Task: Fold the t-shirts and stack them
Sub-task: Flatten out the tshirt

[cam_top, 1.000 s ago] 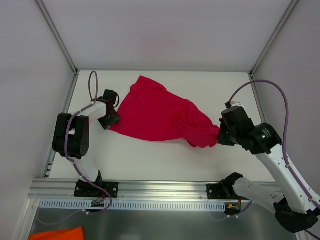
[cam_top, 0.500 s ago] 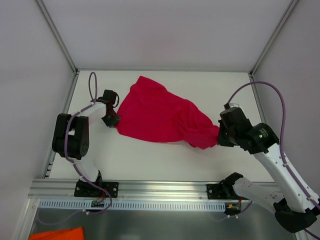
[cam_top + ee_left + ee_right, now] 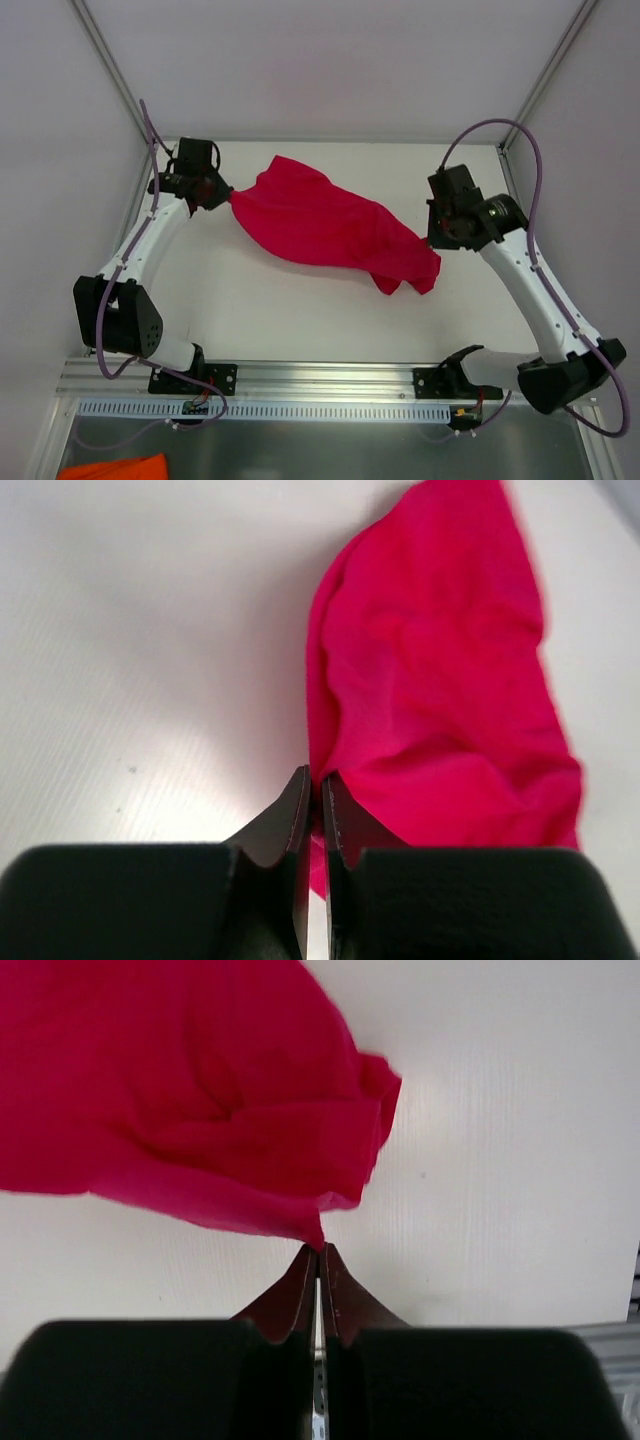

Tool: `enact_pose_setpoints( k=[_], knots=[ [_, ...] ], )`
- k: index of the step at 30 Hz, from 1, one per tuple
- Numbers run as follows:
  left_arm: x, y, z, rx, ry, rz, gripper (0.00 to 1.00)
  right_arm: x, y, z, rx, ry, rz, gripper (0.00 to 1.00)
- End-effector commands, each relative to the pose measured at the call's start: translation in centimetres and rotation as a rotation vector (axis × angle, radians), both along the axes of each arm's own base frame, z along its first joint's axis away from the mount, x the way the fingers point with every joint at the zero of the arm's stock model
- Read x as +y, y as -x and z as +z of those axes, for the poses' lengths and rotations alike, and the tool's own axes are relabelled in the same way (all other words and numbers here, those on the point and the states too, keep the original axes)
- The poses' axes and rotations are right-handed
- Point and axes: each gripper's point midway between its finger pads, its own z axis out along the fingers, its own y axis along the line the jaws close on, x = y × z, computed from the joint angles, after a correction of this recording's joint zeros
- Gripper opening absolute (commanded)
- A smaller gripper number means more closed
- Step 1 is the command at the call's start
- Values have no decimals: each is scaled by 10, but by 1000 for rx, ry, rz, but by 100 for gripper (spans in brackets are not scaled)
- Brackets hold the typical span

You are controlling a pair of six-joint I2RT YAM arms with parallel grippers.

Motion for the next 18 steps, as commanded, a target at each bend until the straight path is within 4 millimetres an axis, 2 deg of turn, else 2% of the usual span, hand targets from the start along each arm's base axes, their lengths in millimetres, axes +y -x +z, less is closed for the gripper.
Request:
enact_pose_setpoints(
  k=[1, 2, 3, 4, 5, 6, 7, 8, 9, 10, 11, 12, 13, 14, 15, 16, 18],
  knots=[
    [-3, -23, 64, -131, -8, -43, 0, -6, -49, 42, -135, 18, 9, 1],
    [-4, -28, 71, -146, -9, -46, 0, -6, -62, 65, -192, 2, 0, 1],
    [-5, -34, 73, -152, -10, -48, 0, -12, -72, 74, -210, 6, -21, 1],
    [-6, -43, 88, -202, -7, -56, 0, -12, -86, 74, -200, 21, -31, 1],
    [-7, -48, 94, -223, -4, -58, 0, -16, -95, 81, -216, 39, -25, 1],
    [-9, -55, 96, -235, -3, -62, 0, -20, -106, 101, -270, 39, -42, 1],
    [-11, -65, 109, -279, 1, -65, 0, -23, -121, 98, -262, 74, -42, 1],
    [-14, -70, 113, -295, 10, -77, 0, -28, -130, 102, -276, 89, -52, 1],
    [-16, -79, 111, -296, 15, -82, 0, -30, -140, 115, -314, 98, -55, 1],
    [-19, -88, 125, -335, 24, -89, 0, -35, -153, 110, -301, 145, -54, 1],
    [-23, -98, 118, -324, 30, -100, 0, -40, -161, 114, -314, 161, -71, 1],
    [-29, -105, 136, -361, 59, -121, 0, -43, -169, 126, -352, 151, -91, 1],
    [-35, -111, 140, -369, 77, -137, 0, -47, -178, 123, -351, 149, -117, 1],
    [-40, -120, 133, -357, 92, -151, 0, -53, -183, 128, -375, 160, -142, 1],
    [-51, -125, 152, -397, 129, -194, 0, -56, -188, 132, -401, 172, -161, 1],
    [-53, -131, 157, -410, 136, -204, 0, -55, -197, 143, -457, 163, -169, 1],
    [-58, -144, 179, -442, 143, -224, 0, -56, -209, 153, -496, 183, -170, 1]
  ],
)
